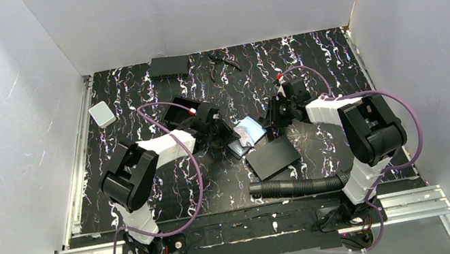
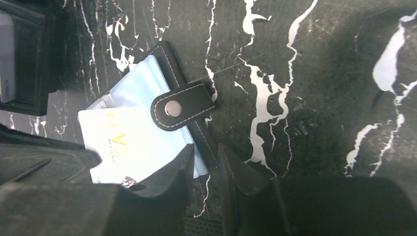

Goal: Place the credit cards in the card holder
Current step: Insert the credit card into the card holder.

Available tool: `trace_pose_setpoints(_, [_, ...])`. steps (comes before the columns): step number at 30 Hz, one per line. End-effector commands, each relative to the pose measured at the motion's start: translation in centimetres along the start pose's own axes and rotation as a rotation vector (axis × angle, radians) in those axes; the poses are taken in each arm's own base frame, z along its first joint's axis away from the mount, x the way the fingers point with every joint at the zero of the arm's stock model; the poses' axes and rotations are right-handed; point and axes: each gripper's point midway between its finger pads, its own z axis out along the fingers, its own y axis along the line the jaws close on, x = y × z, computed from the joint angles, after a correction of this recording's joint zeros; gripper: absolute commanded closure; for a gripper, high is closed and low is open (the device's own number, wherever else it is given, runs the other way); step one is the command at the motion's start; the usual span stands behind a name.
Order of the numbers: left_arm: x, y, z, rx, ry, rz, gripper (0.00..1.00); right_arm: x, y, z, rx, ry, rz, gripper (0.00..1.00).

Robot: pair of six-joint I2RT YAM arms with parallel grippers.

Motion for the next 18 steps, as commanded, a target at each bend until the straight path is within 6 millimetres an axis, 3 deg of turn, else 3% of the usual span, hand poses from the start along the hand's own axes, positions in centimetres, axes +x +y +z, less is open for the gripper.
trace_pose_setpoints(1, [-0.3,0.7,0.2,-0.008,0.005,-0.014,1.00,4.1,-0.6,0.5,-0.016,0.108,0.109,0.70])
trace_pose_setpoints(11, [-1.6,1.0,0.3,0.027,-0.069,0.004,1.00,5.2,-1.1,0.1,-0.022,0.081,0.210,0.91])
trace_pose_setpoints(18, [-2.3,1.8,-0.1,0.012,-0.118,-0.024,1.00,4.9,-0.9,0.0,-0.041,0.070,0.241,0.96])
